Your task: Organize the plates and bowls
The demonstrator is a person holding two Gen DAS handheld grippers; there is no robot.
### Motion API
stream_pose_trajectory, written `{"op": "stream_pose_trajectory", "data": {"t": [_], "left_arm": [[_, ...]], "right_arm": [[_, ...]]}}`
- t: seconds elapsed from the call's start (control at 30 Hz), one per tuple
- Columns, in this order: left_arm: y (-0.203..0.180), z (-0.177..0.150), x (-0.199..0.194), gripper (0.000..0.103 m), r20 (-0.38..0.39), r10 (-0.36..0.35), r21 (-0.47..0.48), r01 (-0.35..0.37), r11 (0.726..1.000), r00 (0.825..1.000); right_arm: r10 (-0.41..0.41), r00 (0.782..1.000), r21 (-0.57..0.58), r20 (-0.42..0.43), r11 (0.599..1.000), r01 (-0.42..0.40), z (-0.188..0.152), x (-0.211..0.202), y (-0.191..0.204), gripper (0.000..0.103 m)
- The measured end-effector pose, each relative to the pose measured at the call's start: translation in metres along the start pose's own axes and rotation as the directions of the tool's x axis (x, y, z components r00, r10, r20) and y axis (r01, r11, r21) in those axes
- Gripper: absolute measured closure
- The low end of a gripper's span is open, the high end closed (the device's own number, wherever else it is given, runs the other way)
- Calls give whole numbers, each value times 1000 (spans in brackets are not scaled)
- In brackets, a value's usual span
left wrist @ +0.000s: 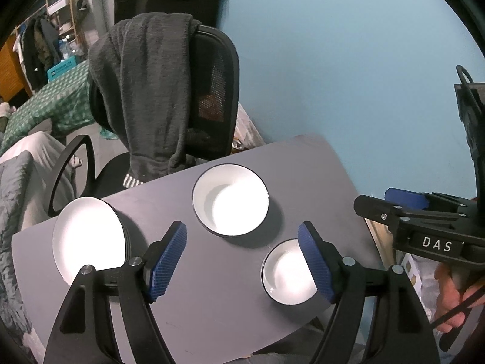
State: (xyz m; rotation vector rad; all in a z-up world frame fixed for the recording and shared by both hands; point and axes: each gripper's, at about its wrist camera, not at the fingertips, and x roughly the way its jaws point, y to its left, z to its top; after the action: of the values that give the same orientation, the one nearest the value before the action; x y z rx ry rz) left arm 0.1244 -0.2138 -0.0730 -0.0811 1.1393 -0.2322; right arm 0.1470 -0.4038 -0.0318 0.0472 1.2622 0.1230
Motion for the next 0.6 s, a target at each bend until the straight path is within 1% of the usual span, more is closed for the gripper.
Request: {"op": "stream_pose_trajectory", "data": {"t": [0.13, 0.33, 0.47, 0.6], "left_arm": [[-3, -6, 2, 26, -11, -10, 14, 10, 1000, 1000], [-7, -15, 12, 26, -52, -22, 21, 23, 1000, 998], [-10, -22, 25, 26, -87, -30, 31, 32, 999, 996], [-7, -29, 43, 26, -131, -37, 18, 40, 999, 991]], "right_arm": [[-1, 1000, 9, -5, 1000, 1, -8, -2, -2, 38], [-10, 1000, 24, -22, 1000, 11, -19, 2, -9, 38], [-18, 999, 39, -37, 999, 20, -28, 11, -15, 38], [-19, 998, 46, -61, 999, 22, -38, 27, -21, 38]]}}
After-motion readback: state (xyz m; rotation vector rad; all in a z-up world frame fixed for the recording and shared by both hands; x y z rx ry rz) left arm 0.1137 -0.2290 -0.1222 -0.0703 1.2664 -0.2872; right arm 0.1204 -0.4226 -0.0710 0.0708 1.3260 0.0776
